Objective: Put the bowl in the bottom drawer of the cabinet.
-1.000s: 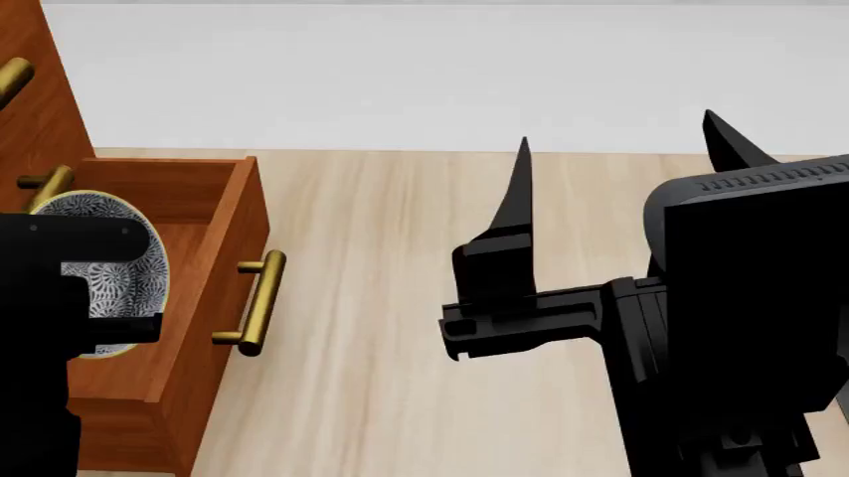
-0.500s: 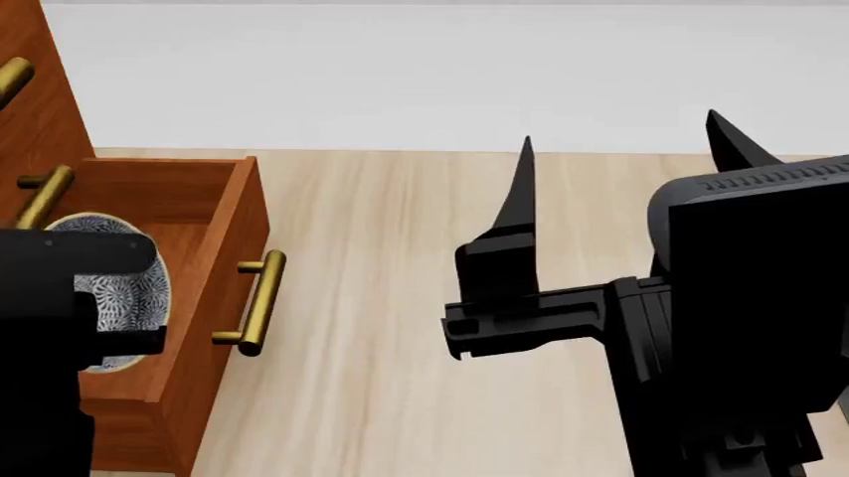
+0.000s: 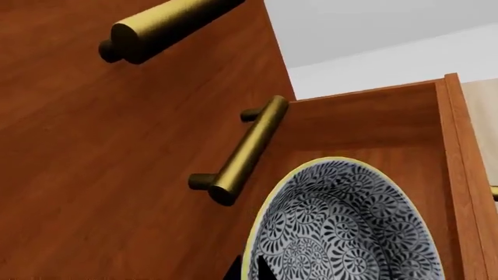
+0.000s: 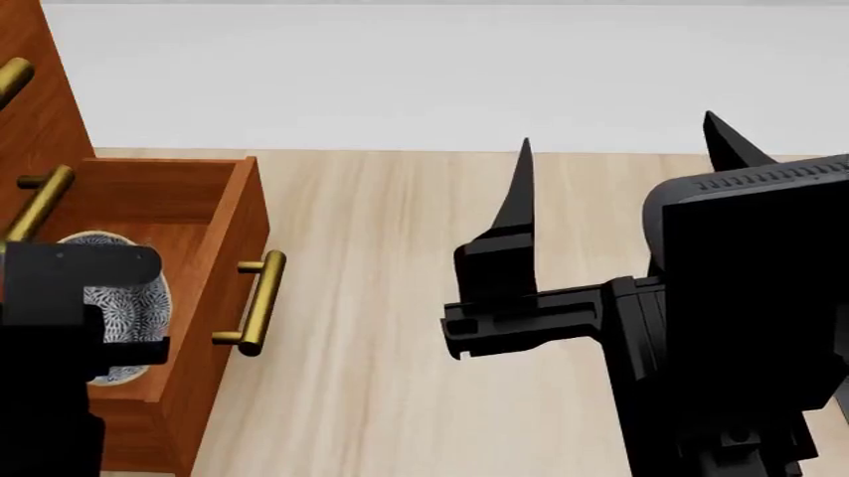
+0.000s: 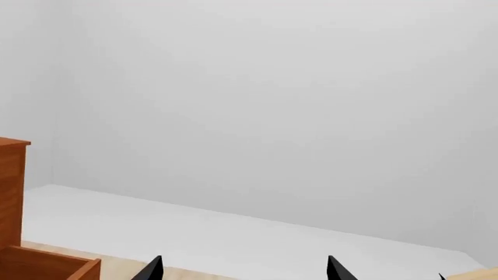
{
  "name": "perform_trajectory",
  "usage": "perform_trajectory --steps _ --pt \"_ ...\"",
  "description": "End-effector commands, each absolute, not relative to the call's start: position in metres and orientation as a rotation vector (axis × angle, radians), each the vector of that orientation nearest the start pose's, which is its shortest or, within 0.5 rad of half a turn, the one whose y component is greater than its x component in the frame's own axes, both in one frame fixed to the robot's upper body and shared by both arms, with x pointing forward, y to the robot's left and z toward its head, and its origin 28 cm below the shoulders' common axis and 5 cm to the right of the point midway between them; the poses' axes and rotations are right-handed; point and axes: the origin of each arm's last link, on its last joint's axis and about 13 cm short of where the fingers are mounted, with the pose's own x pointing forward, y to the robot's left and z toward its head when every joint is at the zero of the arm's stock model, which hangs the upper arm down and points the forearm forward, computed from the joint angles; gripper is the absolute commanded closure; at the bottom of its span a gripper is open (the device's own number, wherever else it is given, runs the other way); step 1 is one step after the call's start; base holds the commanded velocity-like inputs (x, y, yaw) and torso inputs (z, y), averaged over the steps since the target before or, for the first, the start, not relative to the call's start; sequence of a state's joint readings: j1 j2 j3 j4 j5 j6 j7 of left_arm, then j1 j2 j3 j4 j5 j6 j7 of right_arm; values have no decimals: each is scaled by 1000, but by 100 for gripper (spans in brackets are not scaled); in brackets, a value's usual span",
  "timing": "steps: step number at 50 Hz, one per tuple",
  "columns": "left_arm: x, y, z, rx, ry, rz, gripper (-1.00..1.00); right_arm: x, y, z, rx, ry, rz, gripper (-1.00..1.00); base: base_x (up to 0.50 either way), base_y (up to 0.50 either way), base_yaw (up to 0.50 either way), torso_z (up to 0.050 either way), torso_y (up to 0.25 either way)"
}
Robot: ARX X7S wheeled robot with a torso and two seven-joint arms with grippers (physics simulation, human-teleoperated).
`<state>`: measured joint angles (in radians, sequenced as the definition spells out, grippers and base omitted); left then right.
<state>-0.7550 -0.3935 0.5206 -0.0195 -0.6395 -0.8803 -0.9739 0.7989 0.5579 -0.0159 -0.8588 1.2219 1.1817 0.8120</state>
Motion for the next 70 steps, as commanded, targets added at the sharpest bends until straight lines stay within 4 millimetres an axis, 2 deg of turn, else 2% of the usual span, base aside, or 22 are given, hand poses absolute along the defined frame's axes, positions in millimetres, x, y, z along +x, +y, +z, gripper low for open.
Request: perform_trajectory --steps 1,37,70 --pt "319 214 116 366 305 470 100 200 -114 261 -136 -248 88 -100 0 0 0 0 0" --pt "335 219 95 335 347 459 100 200 -115 261 -137 -247 85 -100 0 0 0 0 1" --pt "339 221 81 325 393 453 100 202 -114 260 -139 -243 86 -100 1 0 0 0 0"
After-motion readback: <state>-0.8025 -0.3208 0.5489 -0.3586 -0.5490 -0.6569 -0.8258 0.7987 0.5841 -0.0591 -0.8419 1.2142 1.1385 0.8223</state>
